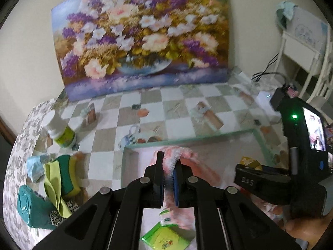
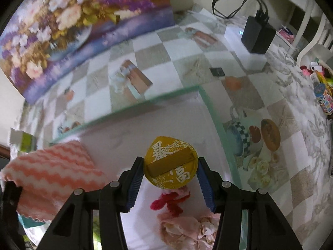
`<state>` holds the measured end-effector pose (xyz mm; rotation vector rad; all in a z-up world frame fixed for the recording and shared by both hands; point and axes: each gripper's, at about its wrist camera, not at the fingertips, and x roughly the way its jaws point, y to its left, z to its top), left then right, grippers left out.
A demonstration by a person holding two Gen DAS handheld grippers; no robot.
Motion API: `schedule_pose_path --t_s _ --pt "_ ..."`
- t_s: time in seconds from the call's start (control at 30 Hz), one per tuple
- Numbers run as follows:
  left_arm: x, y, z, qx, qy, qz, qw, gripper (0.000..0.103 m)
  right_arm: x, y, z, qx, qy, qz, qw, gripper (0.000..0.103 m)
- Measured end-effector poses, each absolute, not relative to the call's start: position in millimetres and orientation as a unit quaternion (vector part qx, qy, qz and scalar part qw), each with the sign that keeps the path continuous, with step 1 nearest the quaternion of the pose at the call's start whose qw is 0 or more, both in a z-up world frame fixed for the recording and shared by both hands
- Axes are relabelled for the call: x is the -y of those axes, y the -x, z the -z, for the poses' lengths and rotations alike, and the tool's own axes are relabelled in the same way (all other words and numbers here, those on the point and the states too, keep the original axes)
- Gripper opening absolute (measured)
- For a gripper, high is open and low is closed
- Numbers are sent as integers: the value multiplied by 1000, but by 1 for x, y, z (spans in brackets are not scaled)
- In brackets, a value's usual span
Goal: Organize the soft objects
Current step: 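Carry the sock into the white tray and open the left gripper, then move both grippers back over the pile of soft items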
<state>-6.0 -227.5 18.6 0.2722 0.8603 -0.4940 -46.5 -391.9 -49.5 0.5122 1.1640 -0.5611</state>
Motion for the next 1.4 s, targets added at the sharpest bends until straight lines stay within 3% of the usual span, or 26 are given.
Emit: schedule_pose_path --t_s 0.3,0.33,0.37,0.43,0.73,0.83,1.1,1.4 --pt "219 -11 14 -475 -129 207 846 11 387 42 72 -562 -218 266 753 55" --pt "217 -14 17 -484 -124 206 841 23 387 42 72 -563 -213 268 752 55" --pt "215 -17 20 -494 -117 205 837 42 386 41 72 -565 -210 269 751 55" --pt "210 -22 25 -513 -96 204 828 60 384 40 71 -568 -203 269 751 60" --pt "197 -31 27 -553 -77 177 811 73 377 33 54 -579 -162 278 749 76" --pt "191 -34 22 -557 -68 170 810 89 374 25 43 -578 -152 281 751 82" --pt "174 -41 7 -558 -46 154 814 94 368 28 14 -565 -144 289 759 97" --pt "147 -53 0 -566 3 138 813 95 348 20 -26 -529 -126 272 794 98"
